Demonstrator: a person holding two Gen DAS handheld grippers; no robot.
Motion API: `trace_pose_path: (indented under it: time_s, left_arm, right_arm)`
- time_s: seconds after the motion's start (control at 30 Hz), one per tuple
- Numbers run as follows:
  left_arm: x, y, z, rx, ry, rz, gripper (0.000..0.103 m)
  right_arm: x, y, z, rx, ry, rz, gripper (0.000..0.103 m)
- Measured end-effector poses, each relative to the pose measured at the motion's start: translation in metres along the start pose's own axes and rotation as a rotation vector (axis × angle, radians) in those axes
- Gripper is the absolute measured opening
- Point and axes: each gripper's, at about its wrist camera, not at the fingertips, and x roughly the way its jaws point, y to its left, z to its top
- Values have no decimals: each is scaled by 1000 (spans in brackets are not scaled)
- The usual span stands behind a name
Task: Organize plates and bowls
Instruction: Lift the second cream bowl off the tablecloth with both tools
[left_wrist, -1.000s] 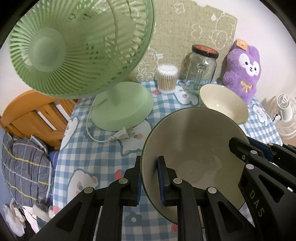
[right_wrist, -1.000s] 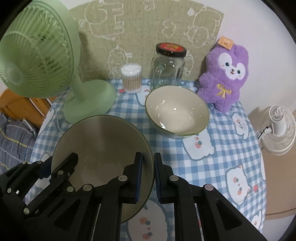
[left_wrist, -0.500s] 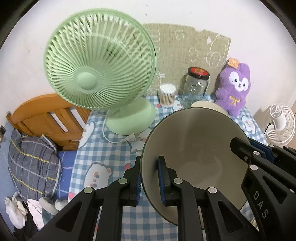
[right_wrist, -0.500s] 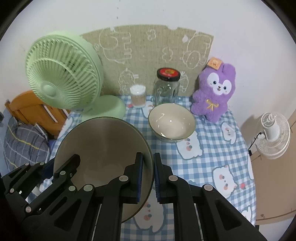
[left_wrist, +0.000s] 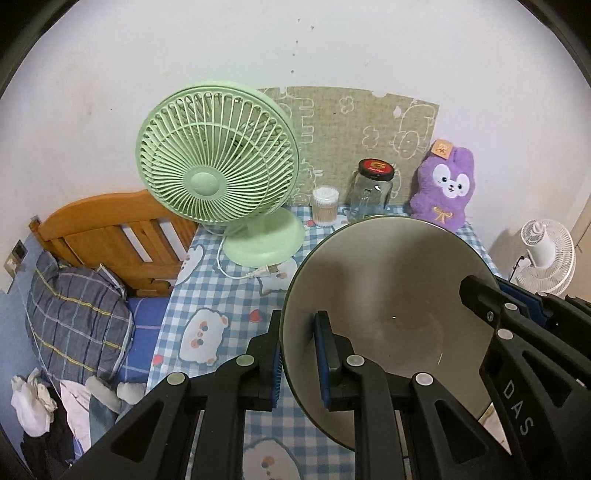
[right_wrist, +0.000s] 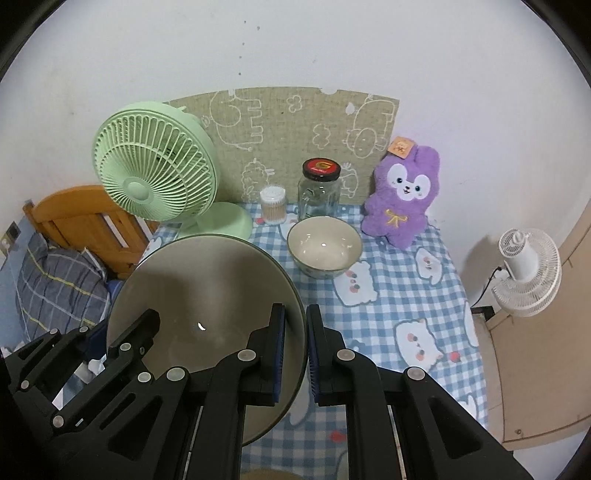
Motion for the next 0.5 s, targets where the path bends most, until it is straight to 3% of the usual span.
trace_pose_path:
  time_s: [0.5]
  left_arm:
    - [-51,-23,-45,-5,-31,8,13]
  right_arm:
    - [-53,-17,-47,-6,-17,-8,14]
